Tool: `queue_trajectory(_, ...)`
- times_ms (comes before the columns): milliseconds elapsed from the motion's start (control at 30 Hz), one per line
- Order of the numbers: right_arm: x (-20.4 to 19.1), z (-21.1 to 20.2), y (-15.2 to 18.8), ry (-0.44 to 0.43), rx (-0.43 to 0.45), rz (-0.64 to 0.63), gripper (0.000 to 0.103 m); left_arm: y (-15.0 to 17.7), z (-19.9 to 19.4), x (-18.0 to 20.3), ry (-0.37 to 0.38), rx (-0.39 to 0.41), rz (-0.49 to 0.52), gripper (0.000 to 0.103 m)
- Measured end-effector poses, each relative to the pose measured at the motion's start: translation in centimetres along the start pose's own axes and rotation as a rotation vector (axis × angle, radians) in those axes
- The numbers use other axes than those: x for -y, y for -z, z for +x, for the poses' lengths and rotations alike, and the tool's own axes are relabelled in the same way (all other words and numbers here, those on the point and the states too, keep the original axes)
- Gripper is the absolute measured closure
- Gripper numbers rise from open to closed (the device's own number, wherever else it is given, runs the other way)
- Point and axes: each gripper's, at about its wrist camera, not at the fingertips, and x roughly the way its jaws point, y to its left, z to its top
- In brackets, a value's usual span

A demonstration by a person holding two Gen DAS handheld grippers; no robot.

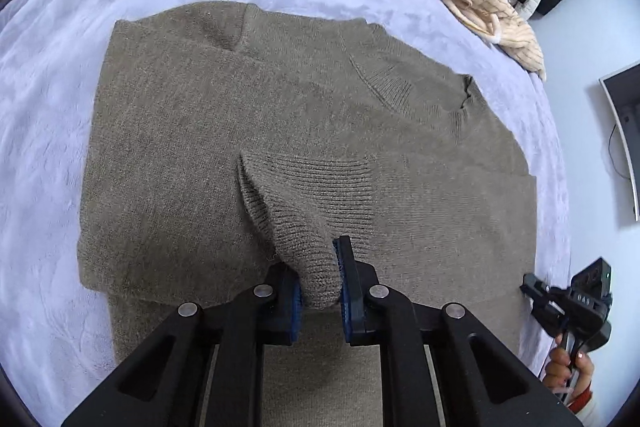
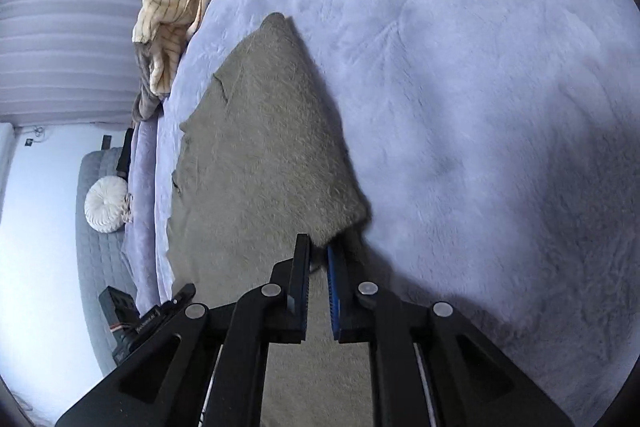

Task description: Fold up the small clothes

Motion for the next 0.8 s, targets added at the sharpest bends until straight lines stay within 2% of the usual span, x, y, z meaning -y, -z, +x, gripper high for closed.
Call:
queue_trajectory(33,0.1,-0.6,0.4,-0.004,0.014,-0.018,0.072,-0.1,-0.2,0.2,-0.001,0.004,0.004,0.087)
queue_trajectory(100,0.5,-2.3,1.0,-0.022,0.061,-0.026,0.047,-0.4,-0.4,0.4,-0.005,0.004,0.012,0.087)
queue_trajectory(133,1.0,-2.9,1.0,-0.041,0.079,-0.011,0.047,-0.6,-0.7,0.6,-0.006,0.003,0.017,0.087)
queue_trajectory(267,3.1,-2.8,-0.1,-0.117,0.079,0.097,0.047,-1.8,-2.4,1.6,0.013,0.025,0.037,0.087)
queue_trajectory(400,2.8,-0.9,-0.9,-0.185,0.044,0.089,0.049,-3.3,-4.6,3.2,0.025,0.062,0.077,0.087)
queue_trajectory(467,2.5,0.1,-1.1,-0.189,0.033,0.08,0.054,-3.9,-5.0,4.1,0.017,0.069,0.104,0.087)
queue_trajectory(500,2.3,0.4,-1.3,-0.171,0.03,0.076,0.079,-4.0,-5.1,4.4,0.008,0.071,0.119,0.087)
queue_trajectory(533,1.9,0.8,-1.5,-0.136,0.023,0.068,0.086,-4.1,-5.2,4.8,0.003,0.078,0.127,0.087)
queue_trajectory(667,0.0,-1.1,-1.6,-0.11,0.068,-0.025,0.087,-3.4,-5.2,5.1,-0.015,0.088,0.15,0.087)
queue_trajectory(800,0.5,-1.1,-2.1,-0.015,0.07,-0.056,0.087,-2.0,-2.6,3.0,-0.022,0.026,0.1,0.087)
